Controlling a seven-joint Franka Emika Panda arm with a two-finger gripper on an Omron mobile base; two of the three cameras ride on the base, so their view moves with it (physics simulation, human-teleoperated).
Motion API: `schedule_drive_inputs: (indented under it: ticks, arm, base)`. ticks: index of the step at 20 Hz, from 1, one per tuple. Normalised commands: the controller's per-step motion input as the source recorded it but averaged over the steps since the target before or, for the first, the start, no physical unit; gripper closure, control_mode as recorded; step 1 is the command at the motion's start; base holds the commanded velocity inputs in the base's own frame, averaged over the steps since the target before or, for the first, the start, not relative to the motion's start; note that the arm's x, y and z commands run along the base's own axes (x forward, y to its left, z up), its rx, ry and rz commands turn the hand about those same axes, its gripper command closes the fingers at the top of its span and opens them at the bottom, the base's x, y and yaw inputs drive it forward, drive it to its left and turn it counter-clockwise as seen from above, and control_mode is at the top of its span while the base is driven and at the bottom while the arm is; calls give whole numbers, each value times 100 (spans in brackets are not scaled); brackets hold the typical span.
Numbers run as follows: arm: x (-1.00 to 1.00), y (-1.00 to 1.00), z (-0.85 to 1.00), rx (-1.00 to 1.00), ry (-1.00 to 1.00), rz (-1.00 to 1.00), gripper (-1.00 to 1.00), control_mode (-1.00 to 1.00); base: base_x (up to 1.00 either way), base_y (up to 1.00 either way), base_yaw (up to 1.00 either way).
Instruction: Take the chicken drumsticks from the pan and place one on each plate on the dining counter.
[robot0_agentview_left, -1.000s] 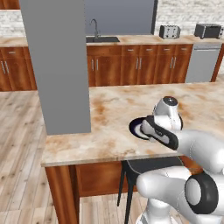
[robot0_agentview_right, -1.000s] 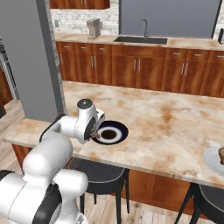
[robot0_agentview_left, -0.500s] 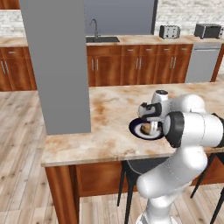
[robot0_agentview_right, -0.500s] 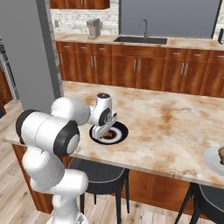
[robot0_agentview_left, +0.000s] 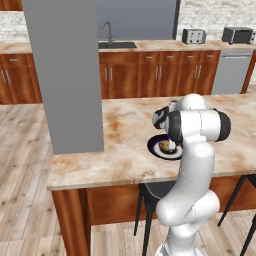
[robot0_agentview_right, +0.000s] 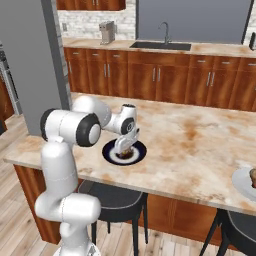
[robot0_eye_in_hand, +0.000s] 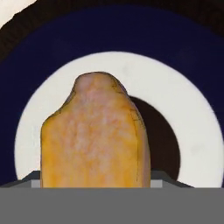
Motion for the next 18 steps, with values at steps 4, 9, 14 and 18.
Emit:
schedule_drive_inputs:
  ticks: [4,9,14,18]
  arm:
    - [-24,0,0,-4,-15,0,-100,-100]
    - [-72,0,1,-2,-36,3,-100,-100]
    - [-18,1,12,-1,-8,8,-100,-100]
    - [-13,1,99,0,-4,16,-100,-100]
  base:
    - [0,0,0]
    - [0,0,0]
    - [0,0,0]
    - [0,0,0]
